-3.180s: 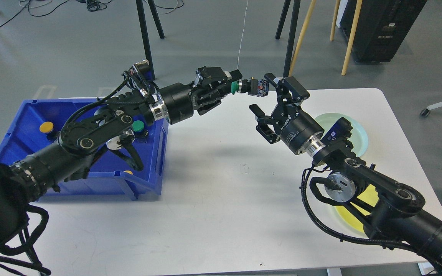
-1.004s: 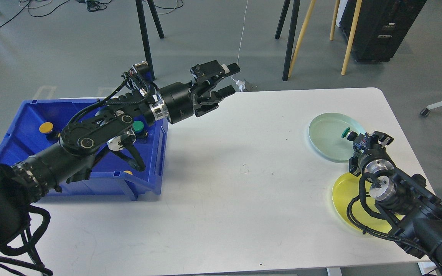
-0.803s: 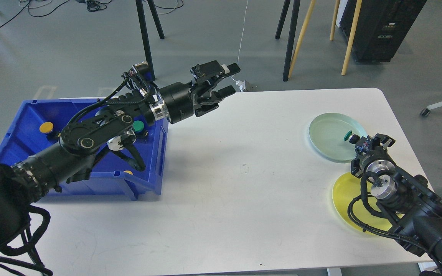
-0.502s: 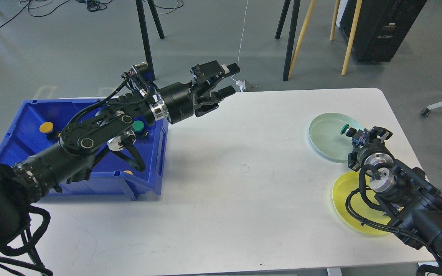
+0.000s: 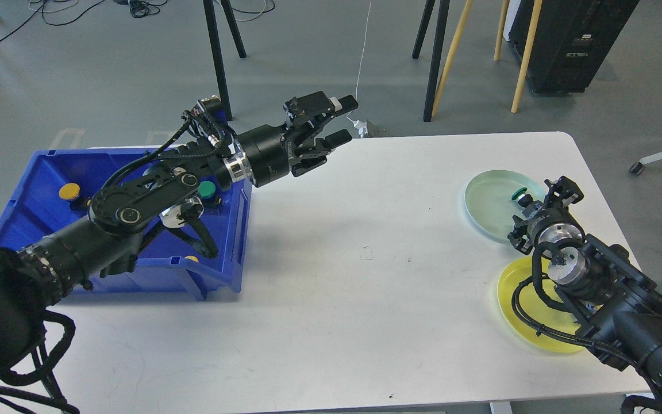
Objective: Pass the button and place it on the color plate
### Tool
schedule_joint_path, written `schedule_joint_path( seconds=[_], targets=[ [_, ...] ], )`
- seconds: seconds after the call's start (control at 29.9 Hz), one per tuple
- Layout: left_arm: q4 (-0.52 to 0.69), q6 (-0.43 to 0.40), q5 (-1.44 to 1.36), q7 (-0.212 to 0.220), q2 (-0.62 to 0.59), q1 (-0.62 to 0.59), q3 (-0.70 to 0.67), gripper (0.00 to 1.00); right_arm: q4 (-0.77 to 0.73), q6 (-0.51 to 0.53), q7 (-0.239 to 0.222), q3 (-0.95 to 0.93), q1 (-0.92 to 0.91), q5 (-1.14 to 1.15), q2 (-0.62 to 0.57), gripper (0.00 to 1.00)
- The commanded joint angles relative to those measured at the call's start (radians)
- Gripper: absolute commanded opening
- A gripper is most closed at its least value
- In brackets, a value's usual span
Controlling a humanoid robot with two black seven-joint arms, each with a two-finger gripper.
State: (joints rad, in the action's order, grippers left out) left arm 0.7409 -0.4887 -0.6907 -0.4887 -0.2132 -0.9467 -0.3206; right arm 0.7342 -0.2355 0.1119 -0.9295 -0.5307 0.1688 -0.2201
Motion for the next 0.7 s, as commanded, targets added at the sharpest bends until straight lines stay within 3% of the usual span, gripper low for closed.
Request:
schedule_joint_path(
  seconds=[0.0, 0.23, 0.47, 0.67],
  targets=[
    [-0.002, 0.0, 0.0, 0.0, 0.0, 0.0, 0.0, 0.79, 0.106, 0.002, 0.0, -0.002, 0.001, 0.001, -0.015, 0.99],
    [-0.023, 0.0, 0.112, 0.0, -0.021, -0.003, -0.002, 0.85, 0.355, 0.087, 0.012, -0.002, -0.063, 0.017, -0.108, 1.0],
    [-0.054, 0.0, 0.255, 0.0, -0.15, -0.014, -0.029, 0.95, 0.367, 0.315, 0.017, 0.07, -0.204, 0.015, -0.116, 1.0],
    [-0.069, 0.0, 0.252, 0.0, -0.219, -0.014, -0.066, 0.97, 0.381, 0.539, 0.025, 0.142, -0.224, 0.012, -0.12, 1.0]
  ],
)
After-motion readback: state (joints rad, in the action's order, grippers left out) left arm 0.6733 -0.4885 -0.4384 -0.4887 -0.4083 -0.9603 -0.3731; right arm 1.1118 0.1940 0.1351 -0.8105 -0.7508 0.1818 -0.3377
